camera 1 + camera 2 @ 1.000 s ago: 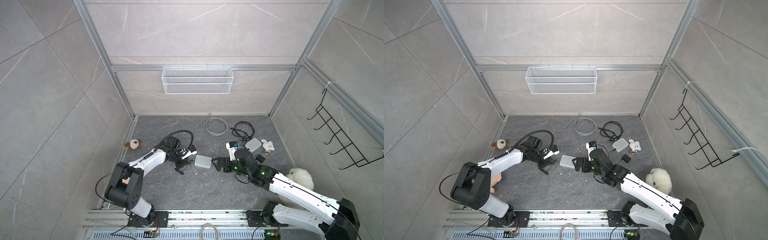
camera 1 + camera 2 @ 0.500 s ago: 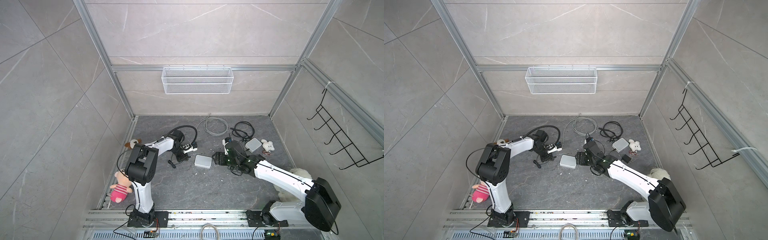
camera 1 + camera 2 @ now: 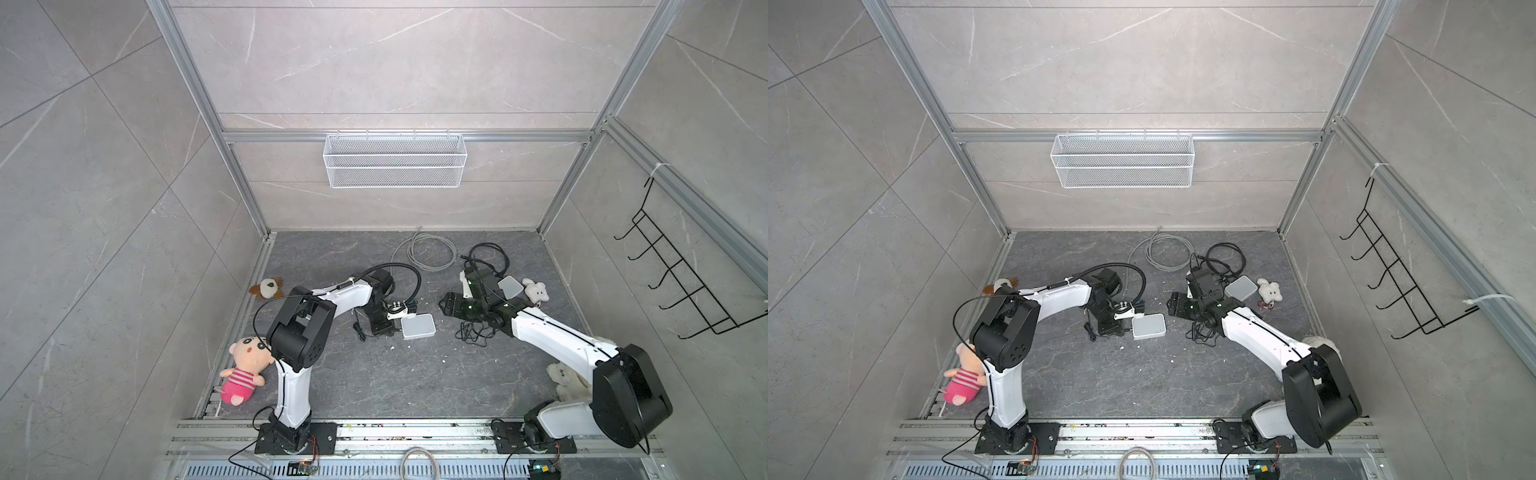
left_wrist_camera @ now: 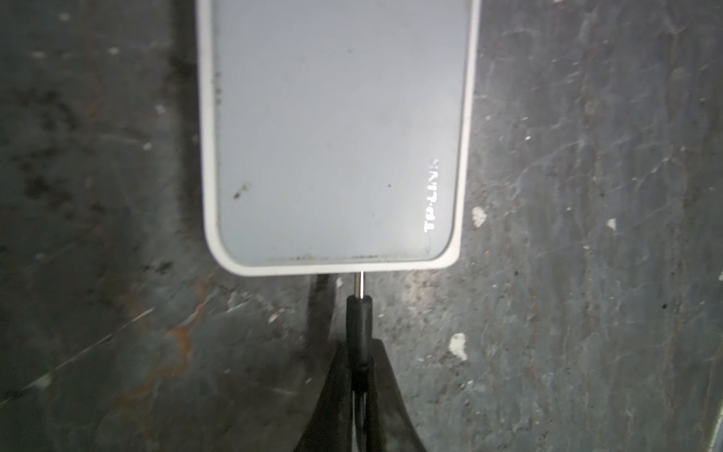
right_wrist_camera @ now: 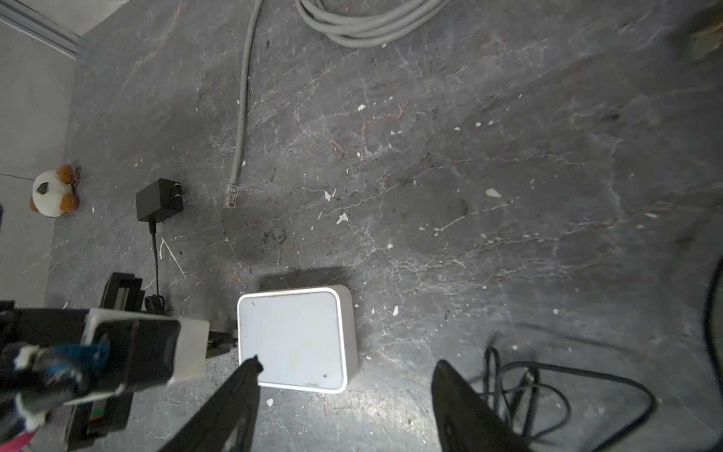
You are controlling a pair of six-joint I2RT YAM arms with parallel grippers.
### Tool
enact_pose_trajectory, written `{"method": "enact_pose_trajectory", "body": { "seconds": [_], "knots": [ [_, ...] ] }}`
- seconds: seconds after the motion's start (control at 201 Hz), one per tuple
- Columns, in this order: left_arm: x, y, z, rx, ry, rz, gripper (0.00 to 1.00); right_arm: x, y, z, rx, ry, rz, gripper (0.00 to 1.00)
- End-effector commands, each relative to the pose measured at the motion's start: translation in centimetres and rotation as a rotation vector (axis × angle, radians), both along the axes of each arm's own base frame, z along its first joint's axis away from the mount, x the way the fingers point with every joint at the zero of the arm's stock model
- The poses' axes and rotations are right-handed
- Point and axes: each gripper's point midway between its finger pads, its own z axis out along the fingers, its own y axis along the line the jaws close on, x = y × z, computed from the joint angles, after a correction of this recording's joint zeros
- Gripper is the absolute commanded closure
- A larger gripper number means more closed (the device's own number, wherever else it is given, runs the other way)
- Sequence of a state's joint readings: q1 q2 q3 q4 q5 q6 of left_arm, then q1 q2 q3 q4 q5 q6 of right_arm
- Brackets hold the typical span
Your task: Insert the plug into the switch port
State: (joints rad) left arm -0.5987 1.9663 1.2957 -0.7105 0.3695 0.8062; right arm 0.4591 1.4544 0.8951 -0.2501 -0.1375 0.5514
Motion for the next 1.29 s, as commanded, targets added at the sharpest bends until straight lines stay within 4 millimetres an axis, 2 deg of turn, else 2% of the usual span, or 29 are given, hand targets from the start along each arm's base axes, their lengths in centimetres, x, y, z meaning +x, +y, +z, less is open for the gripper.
{"method": "enact_pose_trajectory", "body": {
  "seconds": [0.0, 0.08, 0.174, 0.358, 0.508, 0.976, 1.289],
  "knots": [
    [-0.8, -0.7, 1.8, -0.039, 0.012, 0.031, 0.9, -1.0, 1.5, -2.0, 0.014, 0.086, 0.119, 0.34],
    [-0.9, 0.1, 1.3, 0.018, 0.029, 0.057, 0.9, -1.0, 2.5, -2.9, 0.036, 0.108, 0.177, 0.38],
    [-1.2, 0.6, 1.3, 0.063, 0.072, 0.123, 0.9, -0.7, 2.9, -4.2, 0.022, 0.12, 0.211, 0.41],
    [-2.4, 0.0, 2.1, 0.091, 0.141, 0.293, 0.9, -0.1, 3.9, -5.0, 0.033, 0.1, 0.273, 0.41],
    [-2.4, -0.4, 1.2, 0.099, 0.167, 0.384, 0.9, 0.3, 4.5, -5.5, 0.042, 0.097, 0.31, 0.41],
    [-1.1, -1.5, 0.8, 0.056, 0.158, 0.445, 0.9, -0.3, 4.7, -7.3, 0.024, 0.144, 0.362, 0.4],
    [-2.0, -2.3, 1.2, 0.03, 0.174, 0.412, 0.9, -0.3, 4.6, -8.0, 0.014, 0.172, 0.36, 0.42]
  ]
}}
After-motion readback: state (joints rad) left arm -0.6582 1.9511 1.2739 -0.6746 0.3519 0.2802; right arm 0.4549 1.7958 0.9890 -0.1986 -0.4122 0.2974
